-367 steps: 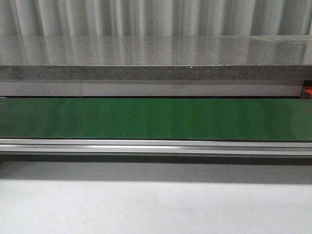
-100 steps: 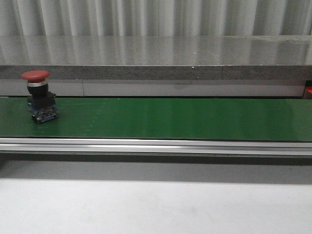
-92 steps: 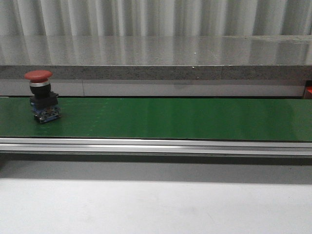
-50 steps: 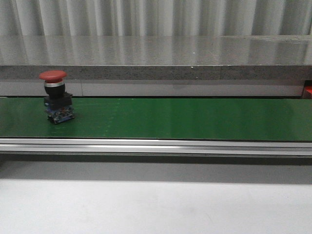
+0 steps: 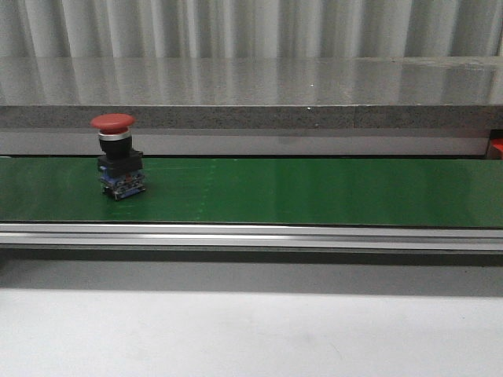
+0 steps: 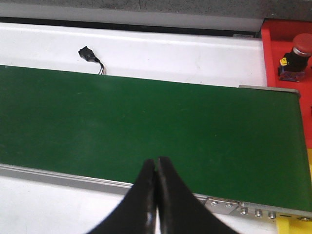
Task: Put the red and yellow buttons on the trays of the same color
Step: 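Set the yellow button on the belt and open the left gripper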
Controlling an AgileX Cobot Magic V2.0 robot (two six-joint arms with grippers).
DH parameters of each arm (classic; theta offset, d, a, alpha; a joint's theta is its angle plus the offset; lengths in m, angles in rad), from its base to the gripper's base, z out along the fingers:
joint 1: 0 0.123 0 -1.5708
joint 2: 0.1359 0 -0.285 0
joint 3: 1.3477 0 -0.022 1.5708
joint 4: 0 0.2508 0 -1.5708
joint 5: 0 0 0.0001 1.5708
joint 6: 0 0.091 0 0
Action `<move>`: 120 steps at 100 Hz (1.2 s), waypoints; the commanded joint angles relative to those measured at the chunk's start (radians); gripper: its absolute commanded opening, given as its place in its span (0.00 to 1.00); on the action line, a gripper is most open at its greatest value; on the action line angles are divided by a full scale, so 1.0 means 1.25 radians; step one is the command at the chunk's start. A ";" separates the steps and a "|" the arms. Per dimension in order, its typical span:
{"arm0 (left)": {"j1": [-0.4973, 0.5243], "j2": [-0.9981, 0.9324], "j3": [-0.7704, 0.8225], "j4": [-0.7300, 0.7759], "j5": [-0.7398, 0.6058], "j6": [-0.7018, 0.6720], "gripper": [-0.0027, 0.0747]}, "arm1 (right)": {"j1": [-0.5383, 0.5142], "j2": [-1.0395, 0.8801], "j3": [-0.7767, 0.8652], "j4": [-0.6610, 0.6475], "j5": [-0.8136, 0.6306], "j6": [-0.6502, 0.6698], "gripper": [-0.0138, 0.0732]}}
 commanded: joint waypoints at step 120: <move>-0.118 -0.398 0.060 -0.008 -0.021 0.008 0.84 | 0.000 -0.006 -0.020 0.008 -0.051 -0.005 0.08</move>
